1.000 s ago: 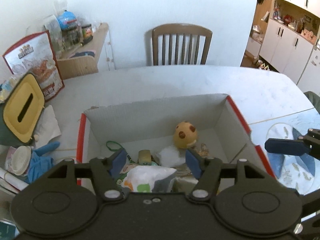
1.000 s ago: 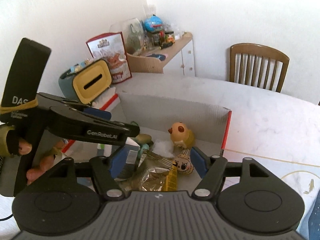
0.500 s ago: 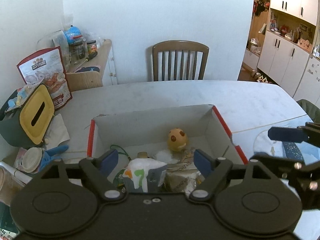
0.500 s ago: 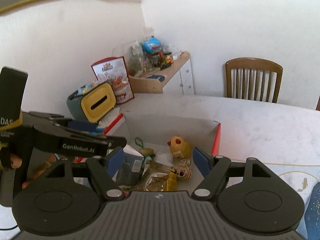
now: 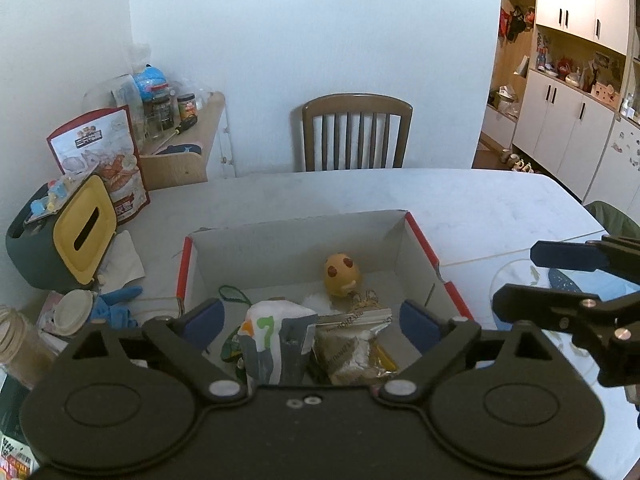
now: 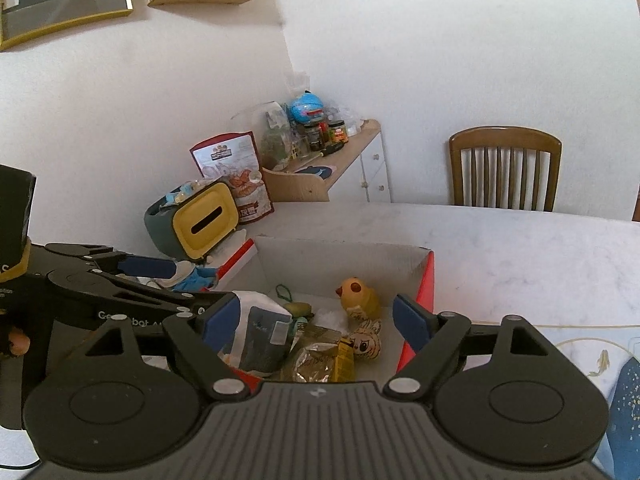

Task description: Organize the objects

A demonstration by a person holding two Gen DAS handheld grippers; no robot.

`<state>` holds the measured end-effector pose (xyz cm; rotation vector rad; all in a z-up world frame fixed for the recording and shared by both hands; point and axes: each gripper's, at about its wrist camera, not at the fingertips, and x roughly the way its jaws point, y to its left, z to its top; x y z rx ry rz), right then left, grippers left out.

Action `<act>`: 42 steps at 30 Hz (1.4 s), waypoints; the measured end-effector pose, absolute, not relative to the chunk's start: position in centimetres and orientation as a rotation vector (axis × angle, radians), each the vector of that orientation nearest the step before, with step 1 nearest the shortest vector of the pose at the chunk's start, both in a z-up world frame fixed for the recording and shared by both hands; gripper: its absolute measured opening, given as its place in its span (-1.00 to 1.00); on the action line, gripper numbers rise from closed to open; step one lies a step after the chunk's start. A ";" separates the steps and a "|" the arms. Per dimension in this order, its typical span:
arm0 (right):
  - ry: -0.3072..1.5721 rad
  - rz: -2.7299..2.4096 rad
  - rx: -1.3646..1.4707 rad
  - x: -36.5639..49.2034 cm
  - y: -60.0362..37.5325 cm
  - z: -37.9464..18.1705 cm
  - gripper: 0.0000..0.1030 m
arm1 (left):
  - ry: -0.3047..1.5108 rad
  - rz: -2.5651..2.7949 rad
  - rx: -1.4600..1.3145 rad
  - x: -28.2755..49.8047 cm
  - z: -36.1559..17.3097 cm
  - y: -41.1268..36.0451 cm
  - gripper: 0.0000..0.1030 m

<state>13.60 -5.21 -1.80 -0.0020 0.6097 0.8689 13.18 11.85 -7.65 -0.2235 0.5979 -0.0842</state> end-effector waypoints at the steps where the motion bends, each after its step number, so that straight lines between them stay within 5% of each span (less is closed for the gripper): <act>1: 0.608 0.871 -0.001 13.5 -5.3 -1.8 0.63 | 0.596 -0.082 -0.228 12.9 -7.6 11.8 0.87; 6: 0.613 0.885 0.007 12.9 -5.7 -1.6 0.69 | 0.584 -0.048 -0.225 11.6 -7.3 11.4 0.97; 10: 0.588 0.888 0.017 12.4 -6.2 -1.4 0.99 | 0.572 -0.025 -0.230 10.6 -7.1 11.3 0.99; 42: 0.550 0.893 0.024 10.9 -8.6 -1.2 1.00 | 0.543 0.034 -0.320 7.9 -6.7 10.7 0.99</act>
